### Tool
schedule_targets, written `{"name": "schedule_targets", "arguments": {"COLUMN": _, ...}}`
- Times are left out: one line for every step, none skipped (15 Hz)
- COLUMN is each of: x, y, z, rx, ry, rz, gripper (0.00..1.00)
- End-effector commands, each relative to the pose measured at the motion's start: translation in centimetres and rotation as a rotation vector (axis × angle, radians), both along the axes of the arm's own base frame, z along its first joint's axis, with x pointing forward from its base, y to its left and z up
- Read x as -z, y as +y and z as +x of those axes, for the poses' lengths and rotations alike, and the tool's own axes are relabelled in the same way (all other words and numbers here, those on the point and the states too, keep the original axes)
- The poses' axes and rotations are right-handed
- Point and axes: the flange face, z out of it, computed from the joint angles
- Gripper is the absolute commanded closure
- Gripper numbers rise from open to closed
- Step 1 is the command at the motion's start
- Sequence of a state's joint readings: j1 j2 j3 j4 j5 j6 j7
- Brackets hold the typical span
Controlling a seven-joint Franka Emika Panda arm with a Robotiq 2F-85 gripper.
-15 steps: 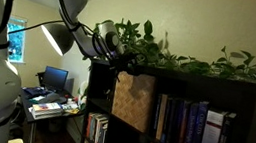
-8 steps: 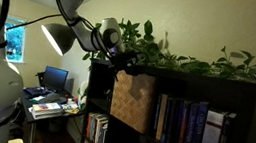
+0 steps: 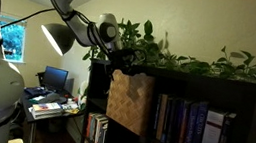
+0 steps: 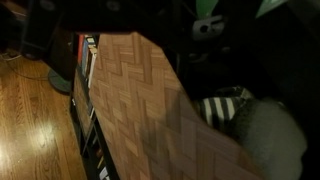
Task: Partially pull out the basket from the shelf, remove socks from it then put them on top of the shelf, and then push the basket back into the shelf
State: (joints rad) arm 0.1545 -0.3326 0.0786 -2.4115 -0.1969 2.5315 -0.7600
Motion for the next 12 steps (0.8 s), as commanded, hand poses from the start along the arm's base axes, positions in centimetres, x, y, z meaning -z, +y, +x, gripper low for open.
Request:
{"name": "schedule_targets", "arguments": {"x": 0.6, "y": -1.0, "z": -3.7, "rx": 0.003, "ry": 0.084, "rz": -0.018, "gripper": 0.00}}
{"name": "schedule_targets", "arguments": {"x": 0.5, "y": -1.0, "z": -4.1, "rx": 0.004, "ry": 0.091, "rz": -0.020, "gripper": 0.00}}
{"name": "schedule_targets", "arguments": {"x": 0.4, "y": -0.9, "z": -4.5, "rx": 0.001, "ry": 0.102, "rz": -0.018, "gripper": 0.00}}
{"name": "schedule_targets", "arguments": {"x": 0.3, "y": -0.8, "z": -4.8, "rx": 0.001, "ry": 0.110, "rz": -0.020, "gripper": 0.00}}
{"name": "schedule_targets", "arguments": {"x": 0.1, "y": -0.7, "z": -5.1, "rx": -0.001, "ry": 0.119, "rz": -0.020, "gripper": 0.00}}
{"name": "schedule_targets", "arguments": {"x": 0.0, "y": -0.6, "z": -5.4, "rx": 0.000, "ry": 0.127, "rz": -0.020, "gripper": 0.00}}
{"name": "schedule_targets", "arguments": {"x": -0.1, "y": -0.5, "z": -5.7, "rx": 0.000, "ry": 0.136, "rz": -0.021, "gripper": 0.00}}
{"name": "schedule_targets", "arguments": {"x": -0.2, "y": -0.4, "z": -5.9, "rx": 0.003, "ry": 0.144, "rz": -0.016, "gripper": 0.00}}
{"name": "schedule_targets", "arguments": {"x": -0.4, "y": -0.4, "z": -6.0, "rx": 0.015, "ry": 0.148, "rz": -0.010, "gripper": 0.00}}
{"name": "schedule_targets", "arguments": {"x": -0.5, "y": -0.4, "z": -5.9, "rx": 0.026, "ry": 0.155, "rz": -0.002, "gripper": 0.00}}
{"name": "schedule_targets", "arguments": {"x": -0.8, "y": -0.4, "z": -5.7, "rx": 0.055, "ry": 0.146, "rz": 0.003, "gripper": 0.00}}
{"name": "schedule_targets", "arguments": {"x": -1.1, "y": -0.4, "z": -5.5, "rx": 0.069, "ry": 0.138, "rz": 0.009, "gripper": 0.00}}
